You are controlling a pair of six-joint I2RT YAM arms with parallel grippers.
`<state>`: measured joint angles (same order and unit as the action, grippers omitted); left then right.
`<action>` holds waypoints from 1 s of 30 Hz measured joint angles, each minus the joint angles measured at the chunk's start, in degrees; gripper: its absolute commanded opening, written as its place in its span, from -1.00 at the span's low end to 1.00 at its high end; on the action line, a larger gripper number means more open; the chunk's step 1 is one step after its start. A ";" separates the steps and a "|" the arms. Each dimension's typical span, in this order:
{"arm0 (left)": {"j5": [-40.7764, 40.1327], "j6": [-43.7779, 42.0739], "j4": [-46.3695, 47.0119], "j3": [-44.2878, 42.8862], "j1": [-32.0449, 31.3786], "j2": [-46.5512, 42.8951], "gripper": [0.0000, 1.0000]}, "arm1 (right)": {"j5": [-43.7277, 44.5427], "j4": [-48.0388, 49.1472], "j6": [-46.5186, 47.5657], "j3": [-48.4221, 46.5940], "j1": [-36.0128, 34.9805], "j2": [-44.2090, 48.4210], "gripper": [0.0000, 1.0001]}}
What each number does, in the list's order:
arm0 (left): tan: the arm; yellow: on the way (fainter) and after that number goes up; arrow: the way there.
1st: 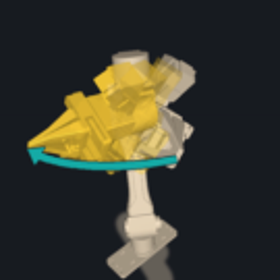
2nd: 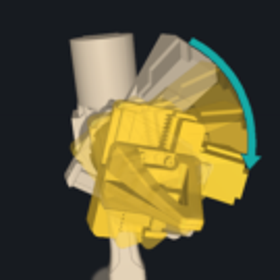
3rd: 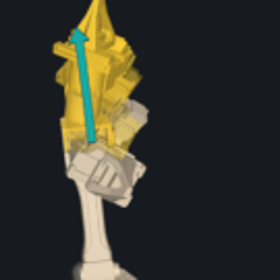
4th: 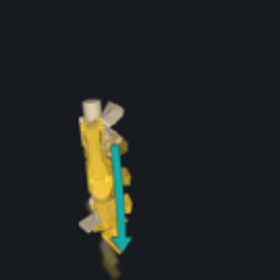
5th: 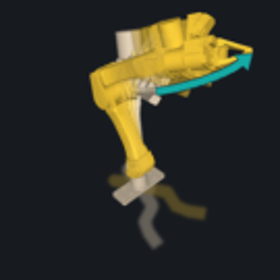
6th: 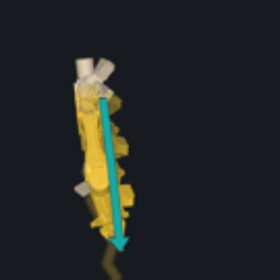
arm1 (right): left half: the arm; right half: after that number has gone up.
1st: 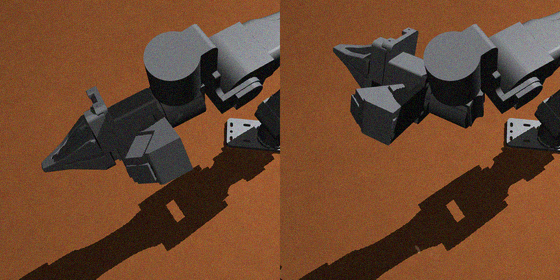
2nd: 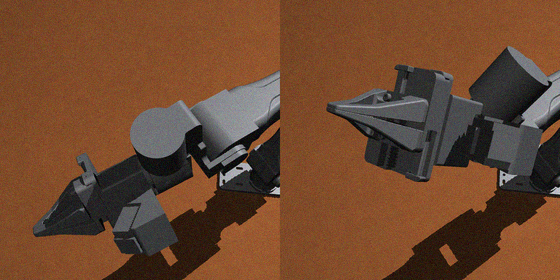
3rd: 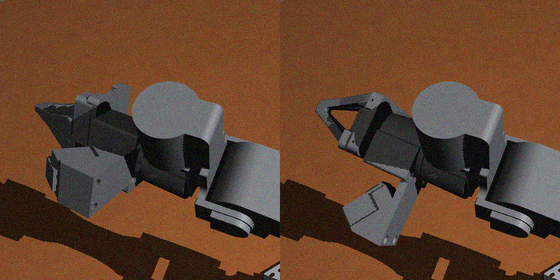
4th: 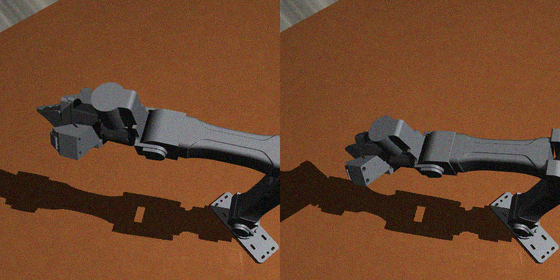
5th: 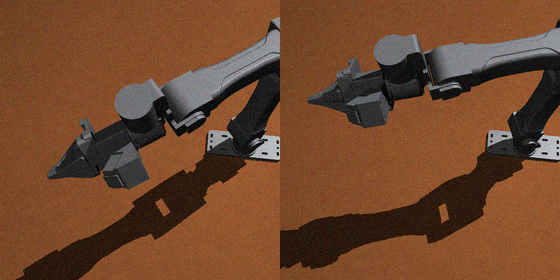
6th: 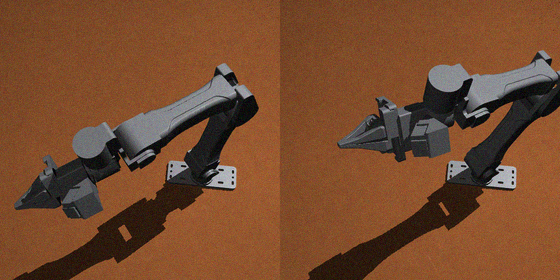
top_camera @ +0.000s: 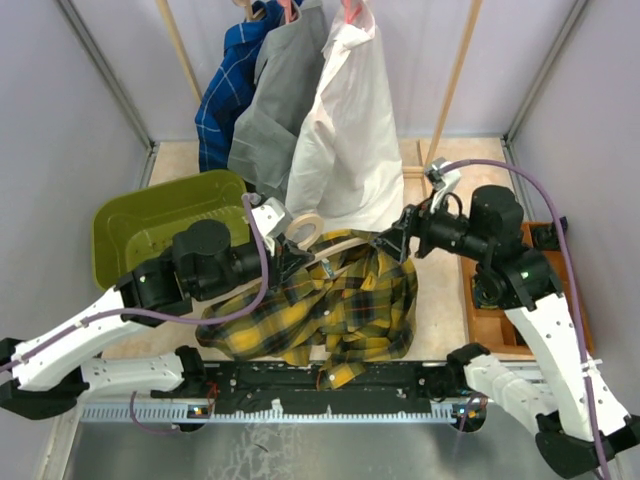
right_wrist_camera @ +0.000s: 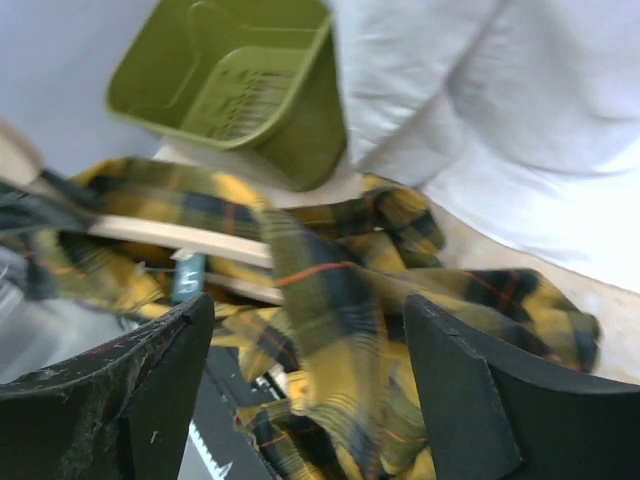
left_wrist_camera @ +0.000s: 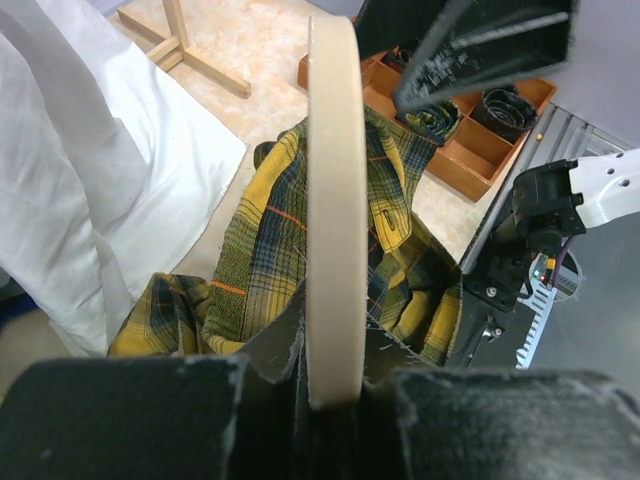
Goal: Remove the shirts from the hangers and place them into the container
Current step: Remove the shirt from the hanger.
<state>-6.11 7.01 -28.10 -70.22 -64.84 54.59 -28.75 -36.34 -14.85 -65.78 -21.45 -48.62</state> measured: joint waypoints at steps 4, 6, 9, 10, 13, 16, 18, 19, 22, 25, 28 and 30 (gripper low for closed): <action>0.09 0.02 0.26 0.00 0.00 0.48 -1.00 | -1.07 1.14 0.26 -0.04 -5.86 -1.77 0.47; 0.37 0.00 0.28 -0.02 0.00 0.55 -1.00 | 2.56 0.13 0.81 -0.26 -8.22 -3.93 0.04; 0.74 0.00 -0.39 -0.02 0.00 0.72 -1.00 | 10.95 -0.76 1.07 -0.33 -9.51 -7.17 -0.51; 0.74 0.02 -0.68 -0.02 0.04 0.87 -1.00 | 14.53 -1.36 0.33 -0.33 -9.53 -7.80 -0.72; 0.76 0.02 -0.66 -0.02 0.11 1.14 -1.00 | 20.55 -1.86 -1.16 -0.33 -9.97 -7.69 -0.81; 0.90 0.00 -0.52 -0.02 0.11 1.14 -1.00 | 25.09 -2.25 -3.13 -0.37 -10.27 -7.45 -0.75; 1.25 0.00 -0.61 -0.02 0.13 1.14 -1.00 | 26.80 -3.45 -4.02 -0.79 -10.23 -8.72 -0.71; 1.40 -0.02 -0.63 -0.02 0.13 1.14 -1.00 | 27.26 -3.87 -4.39 -1.09 -10.10 -9.49 -0.69; 1.81 -0.37 -0.90 -0.02 0.13 1.14 -1.00 | 27.61 -4.15 -4.74 -1.09 -8.59 -12.22 -0.50; 1.25 -0.44 -1.66 -0.02 0.17 1.11 -1.00 | 28.09 -4.11 -4.63 -0.26 -8.11 -13.64 -0.39; 0.44 -0.44 -1.84 0.55 0.22 0.68 -1.00 | 28.76 -2.89 -4.00 2.19 -8.02 -11.96 -0.09; -0.17 -0.39 -1.38 1.92 0.22 -0.61 -1.00 | 28.87 -1.75 -3.17 4.24 -7.82 -10.21 -0.07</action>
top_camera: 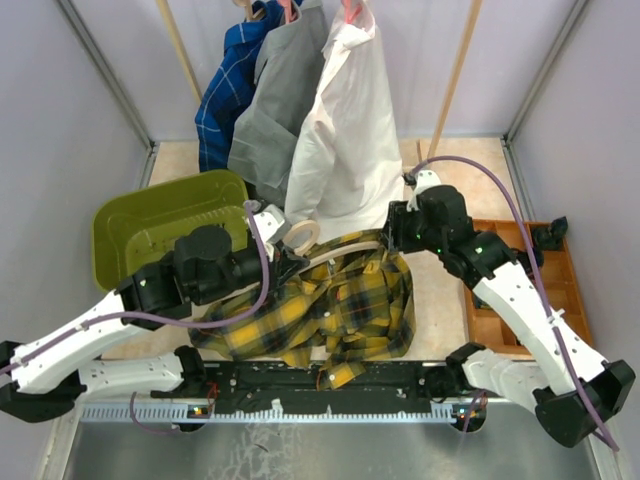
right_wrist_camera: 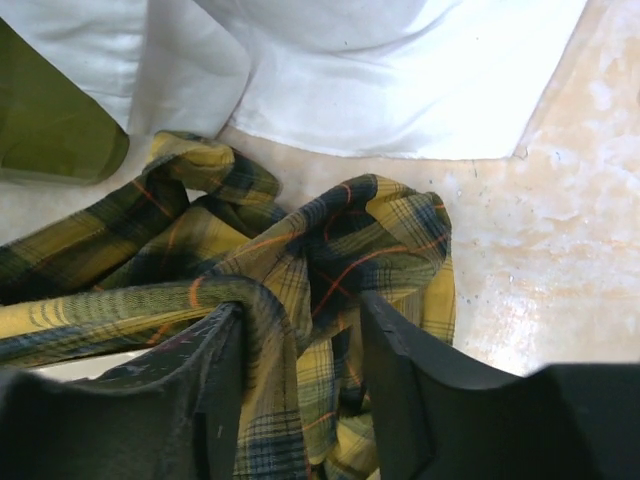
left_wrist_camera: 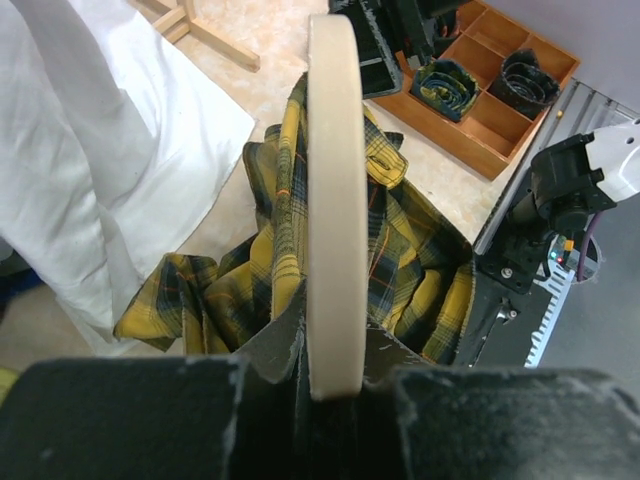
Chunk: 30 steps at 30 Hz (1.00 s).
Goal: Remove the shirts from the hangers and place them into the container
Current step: Remove the shirt from the hanger.
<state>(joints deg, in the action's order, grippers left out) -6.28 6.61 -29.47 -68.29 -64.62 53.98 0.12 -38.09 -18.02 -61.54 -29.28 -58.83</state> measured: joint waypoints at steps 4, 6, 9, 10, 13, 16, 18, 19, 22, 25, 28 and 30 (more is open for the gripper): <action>-1.73 0.33 1.66 3.13 0.00 -3.21 -1.00 | -1.07 3.32 -0.42 3.65 0.28 2.40 -0.04; -2.78 0.72 2.82 4.74 0.00 -4.74 -1.00 | -1.88 4.98 -1.03 5.53 0.42 3.39 -0.04; -3.98 1.11 4.17 6.58 -0.02 -6.36 -1.00 | -4.24 6.38 -1.55 7.13 1.18 4.00 -0.04; -4.37 1.14 4.55 6.97 -0.02 -6.73 -1.00 | -5.11 6.67 -1.66 7.43 1.51 4.07 -0.05; -5.62 1.27 5.57 7.58 -0.15 -7.45 -1.00 | -6.21 6.93 -2.86 7.74 1.99 3.93 -0.13; -6.95 1.31 7.72 8.59 -0.15 -8.07 -1.00 | -5.05 7.91 -5.99 8.85 1.99 4.76 -0.32; -7.54 1.33 9.11 9.57 -0.15 -8.52 -1.00 | -4.70 9.86 -7.76 11.41 1.99 7.02 -0.38; -7.67 1.33 9.81 10.05 -0.17 -8.83 -1.00 | -4.74 11.34 -8.92 13.42 2.03 8.96 -0.41; -7.74 1.44 11.45 10.91 -0.28 -9.66 -1.00 | -5.38 14.19 -11.47 17.46 2.12 13.16 -0.38; -7.61 1.49 12.66 11.13 -0.33 -10.34 -1.00 | -6.25 16.37 -13.55 19.21 2.56 15.13 -0.34; -6.99 1.51 13.18 11.13 -0.33 -10.56 -1.00 | -6.84 17.35 -14.27 19.23 2.95 14.10 -0.33; -6.21 1.51 13.29 11.13 -0.33 -10.56 -1.00 | -7.32 17.46 -14.58 19.23 3.10 12.81 -0.30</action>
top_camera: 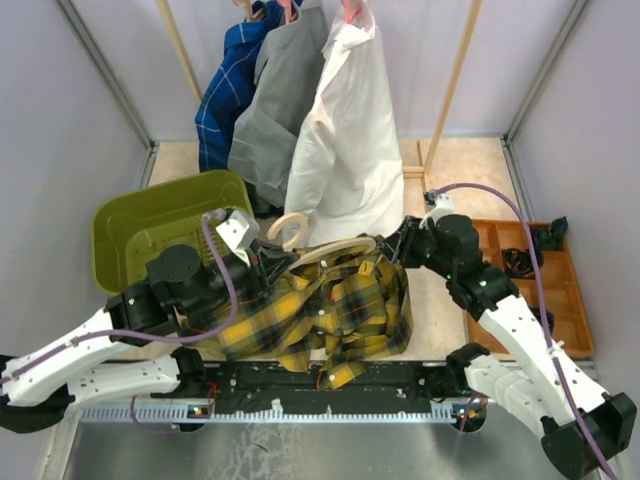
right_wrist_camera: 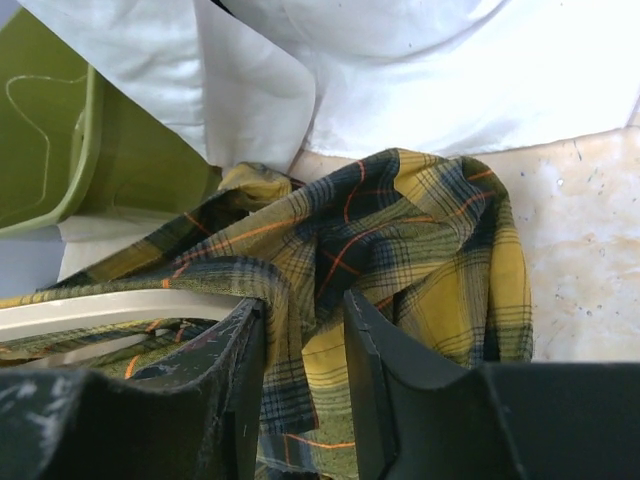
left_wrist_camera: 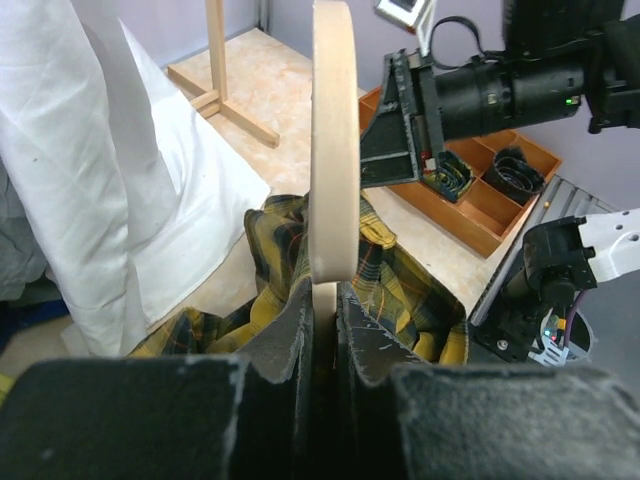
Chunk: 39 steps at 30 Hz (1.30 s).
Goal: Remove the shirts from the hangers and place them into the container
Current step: Remove the shirt from the hanger.
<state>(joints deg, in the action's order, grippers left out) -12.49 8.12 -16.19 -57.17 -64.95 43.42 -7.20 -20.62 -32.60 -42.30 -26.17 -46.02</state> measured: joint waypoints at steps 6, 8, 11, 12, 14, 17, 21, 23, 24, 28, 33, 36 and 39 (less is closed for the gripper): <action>1.60 0.24 2.84 0.02 0.07 -0.50 -1.00 | -6.93 0.94 -0.81 0.90 3.26 -3.63 -0.24; 1.66 0.48 3.82 0.35 0.07 -1.40 -1.00 | -10.47 2.08 -1.81 1.90 5.09 -4.15 -0.21; 1.62 0.72 4.26 0.68 0.07 -2.67 -1.00 | -14.16 3.87 -2.03 3.21 6.27 -3.63 0.00; 1.60 0.79 4.39 0.68 0.07 -2.86 -1.00 | -14.75 4.09 -1.81 3.43 6.49 -3.15 0.13; 1.44 0.85 4.59 0.66 0.07 -3.06 -1.00 | -14.60 4.31 -0.74 3.72 6.91 -1.66 0.29; 0.74 0.85 4.61 0.48 0.07 -3.06 -1.00 | -12.22 4.33 1.51 4.44 7.63 2.36 0.45; -0.15 0.83 4.59 -0.37 0.07 -2.86 -1.00 | -9.81 4.31 5.16 5.60 7.89 9.27 0.53; -0.39 0.81 4.59 -0.72 0.07 -2.71 -1.00 | -9.22 4.37 7.58 5.66 7.98 12.48 0.55; -0.48 0.81 4.42 -1.07 0.07 -2.51 -1.00 | -9.11 4.37 8.76 5.66 7.98 13.62 0.56; -0.74 0.74 3.30 -2.45 0.07 -1.46 -1.00 | -9.73 4.83 14.73 5.38 8.00 17.59 0.62; -0.33 0.37 0.92 -4.04 0.07 0.15 -1.00 | -13.64 4.70 22.91 3.63 8.09 18.62 0.69; 0.55 -0.02 -0.52 -4.72 0.07 1.29 -1.00 | -16.26 3.63 26.60 0.55 8.20 18.01 0.69; 2.25 -0.48 -1.68 -5.64 0.07 2.64 -1.00 | -17.38 2.91 29.35 -2.80 8.33 17.66 0.62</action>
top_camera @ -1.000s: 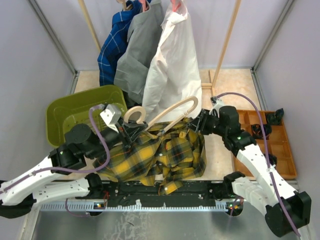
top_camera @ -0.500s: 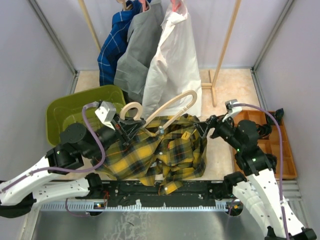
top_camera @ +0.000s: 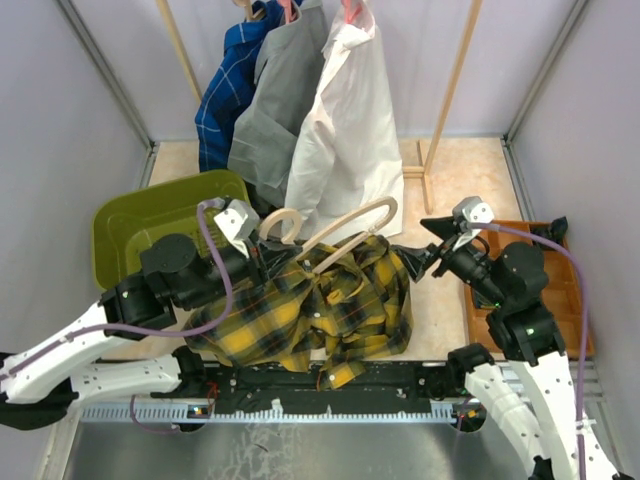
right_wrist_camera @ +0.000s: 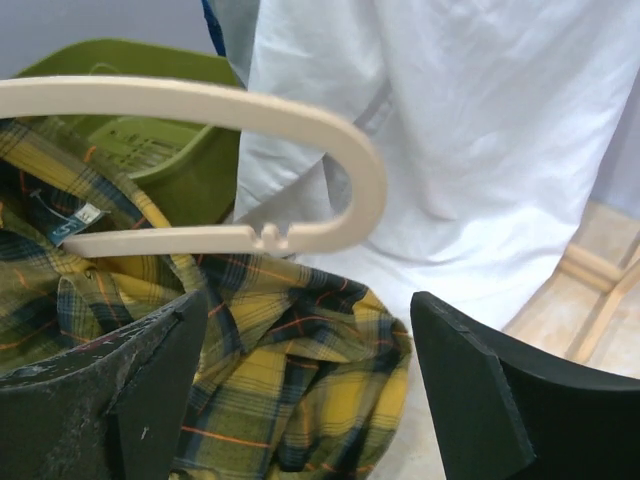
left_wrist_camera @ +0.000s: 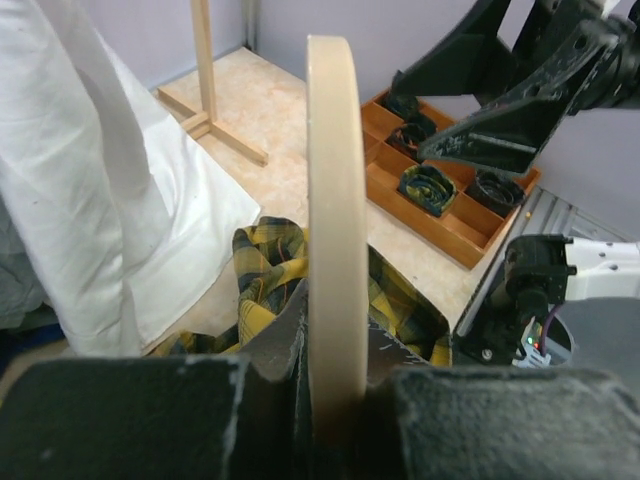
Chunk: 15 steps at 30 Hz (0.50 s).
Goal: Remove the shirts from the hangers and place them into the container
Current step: Remove the shirt from the hanger.
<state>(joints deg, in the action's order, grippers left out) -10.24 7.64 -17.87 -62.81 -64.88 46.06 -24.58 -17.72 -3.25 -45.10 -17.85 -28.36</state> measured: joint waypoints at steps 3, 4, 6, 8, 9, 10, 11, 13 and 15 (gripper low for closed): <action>2.25 -0.72 -2.21 -2.12 0.00 1.99 -1.00 | -1.31 -2.99 4.81 -3.61 0.02 -0.59 0.64; 3.13 -1.16 -3.45 -3.32 0.00 2.97 -1.00 | -1.79 -4.76 6.97 -5.46 0.02 -1.22 0.65; 4.52 -1.75 -5.95 -5.68 0.00 4.85 -1.00 | -2.32 -8.96 11.10 -9.94 0.04 -3.32 0.67; 5.77 -2.21 -8.11 -7.13 0.00 6.08 -1.00 | -3.06 -14.21 15.82 -15.52 0.04 -6.43 0.68; 6.27 -2.38 -8.87 -7.26 0.00 6.16 -1.00 | -3.65 -16.55 18.12 -18.10 0.04 -8.07 0.69; 6.95 -2.62 -9.77 -7.26 0.00 6.10 -1.00 | -4.31 -18.45 20.06 -20.02 0.04 -9.40 0.69; 7.61 -2.84 -10.54 -7.26 0.00 5.92 -1.00 | -5.20 -20.24 21.79 -21.49 0.04 -10.51 0.68; 9.31 -3.37 -12.07 -7.32 0.00 5.40 -1.00 | -8.02 -24.92 26.51 -23.39 0.04 -12.61 0.67; 11.21 -3.82 -13.44 -7.85 0.00 4.94 -1.00 | -10.58 -28.65 29.81 -23.61 0.04 -13.86 0.67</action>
<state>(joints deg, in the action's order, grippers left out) 0.97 3.81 -31.31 -70.65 -64.88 51.00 -35.16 -46.37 26.57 -68.71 -17.80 -42.22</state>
